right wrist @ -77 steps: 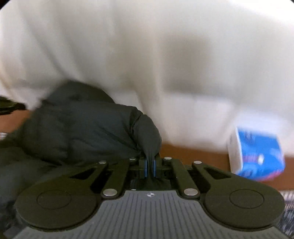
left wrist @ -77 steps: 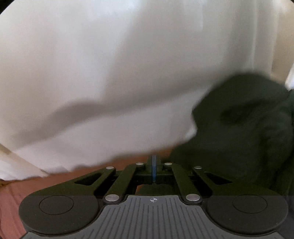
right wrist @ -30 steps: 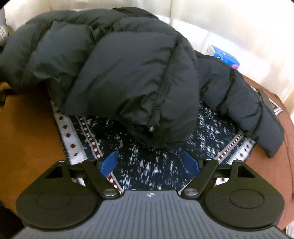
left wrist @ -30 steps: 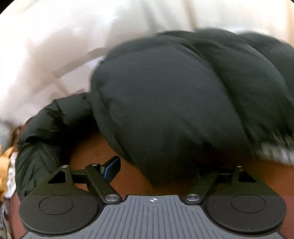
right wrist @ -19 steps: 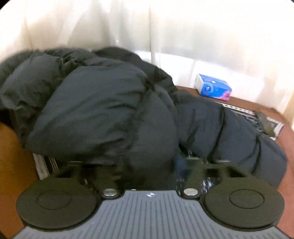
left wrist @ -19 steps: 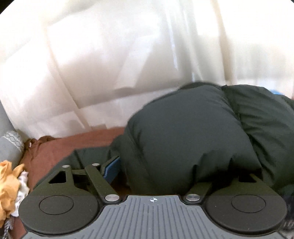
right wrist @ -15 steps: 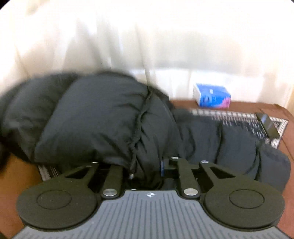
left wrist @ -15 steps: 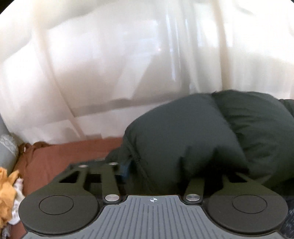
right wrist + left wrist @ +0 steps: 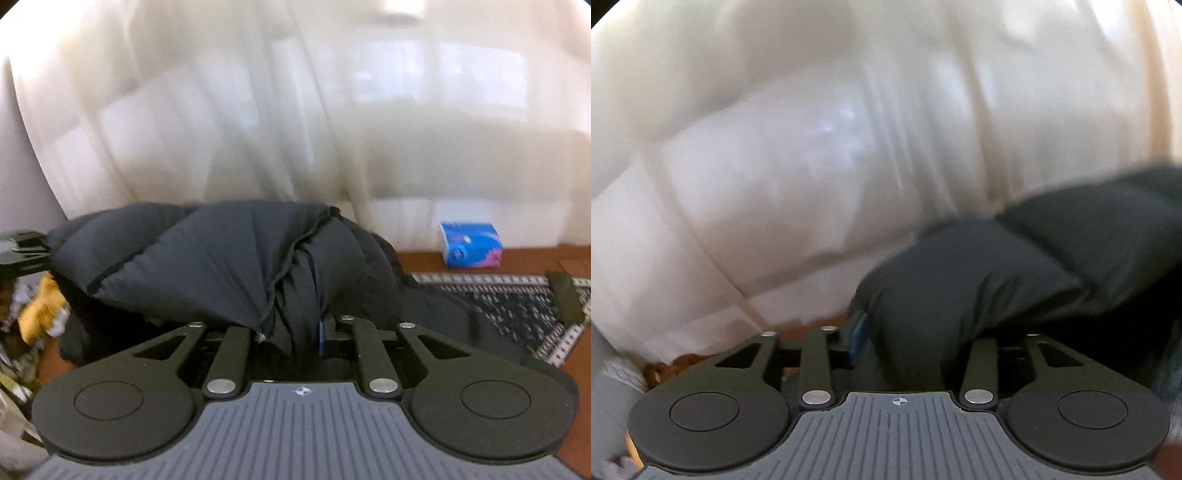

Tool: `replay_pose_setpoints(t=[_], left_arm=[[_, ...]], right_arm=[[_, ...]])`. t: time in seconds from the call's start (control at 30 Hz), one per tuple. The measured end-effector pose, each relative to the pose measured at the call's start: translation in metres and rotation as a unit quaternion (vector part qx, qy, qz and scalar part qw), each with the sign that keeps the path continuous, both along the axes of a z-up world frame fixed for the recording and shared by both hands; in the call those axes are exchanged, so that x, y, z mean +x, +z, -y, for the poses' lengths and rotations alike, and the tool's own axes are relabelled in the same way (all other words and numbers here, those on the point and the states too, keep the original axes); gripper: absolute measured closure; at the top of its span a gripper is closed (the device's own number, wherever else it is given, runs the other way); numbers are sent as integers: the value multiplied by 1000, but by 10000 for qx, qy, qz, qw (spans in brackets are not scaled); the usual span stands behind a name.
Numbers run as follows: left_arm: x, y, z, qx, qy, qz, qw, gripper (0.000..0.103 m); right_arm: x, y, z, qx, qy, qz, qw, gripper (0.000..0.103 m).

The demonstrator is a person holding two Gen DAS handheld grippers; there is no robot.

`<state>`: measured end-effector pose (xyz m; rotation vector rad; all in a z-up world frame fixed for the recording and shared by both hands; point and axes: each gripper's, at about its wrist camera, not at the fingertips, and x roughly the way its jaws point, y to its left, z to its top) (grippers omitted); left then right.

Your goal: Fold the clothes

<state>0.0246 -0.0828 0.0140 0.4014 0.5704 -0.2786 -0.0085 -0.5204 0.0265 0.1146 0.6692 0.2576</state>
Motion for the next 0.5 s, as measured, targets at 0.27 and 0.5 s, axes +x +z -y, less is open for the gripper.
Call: replay_pose_setpoints(t=[0.27, 0.5], left_arm=[[-8, -133, 16, 584, 637, -771, 9933, 44], [-46, -167, 14, 931, 1220, -197, 9880, 29]], right_arm=[[-2, -103, -4, -200, -424, -795, 9957, 70], [-43, -138, -21, -717, -1059, -581, 9901, 26]])
